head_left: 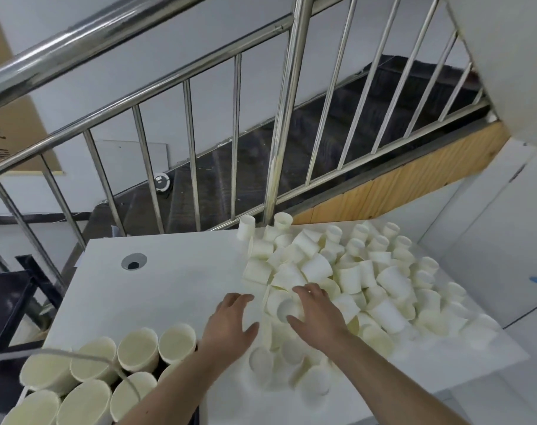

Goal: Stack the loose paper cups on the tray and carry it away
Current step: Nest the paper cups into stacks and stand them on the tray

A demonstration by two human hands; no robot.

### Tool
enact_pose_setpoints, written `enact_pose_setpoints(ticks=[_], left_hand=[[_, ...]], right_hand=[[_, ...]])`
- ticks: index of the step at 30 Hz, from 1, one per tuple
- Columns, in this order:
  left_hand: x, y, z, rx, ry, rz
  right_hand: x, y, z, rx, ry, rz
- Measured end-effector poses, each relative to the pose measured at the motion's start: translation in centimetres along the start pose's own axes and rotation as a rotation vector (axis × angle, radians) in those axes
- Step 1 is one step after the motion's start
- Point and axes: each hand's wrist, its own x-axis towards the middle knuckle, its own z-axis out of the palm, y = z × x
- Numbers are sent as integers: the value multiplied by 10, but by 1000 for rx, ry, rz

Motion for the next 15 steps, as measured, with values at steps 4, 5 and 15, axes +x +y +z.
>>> enact_pose_setpoints(ticks=[4, 5, 15], left_hand=[[42, 2, 5, -28, -9, -23], [49, 2, 5, -31, -10, -26], [92, -7, 16, -68, -36, -62]], right_hand=[[43, 12, -5, -24, -48, -2], [51, 12, -6, -32, -55, 2], [125, 7, 24, -317, -62, 8]])
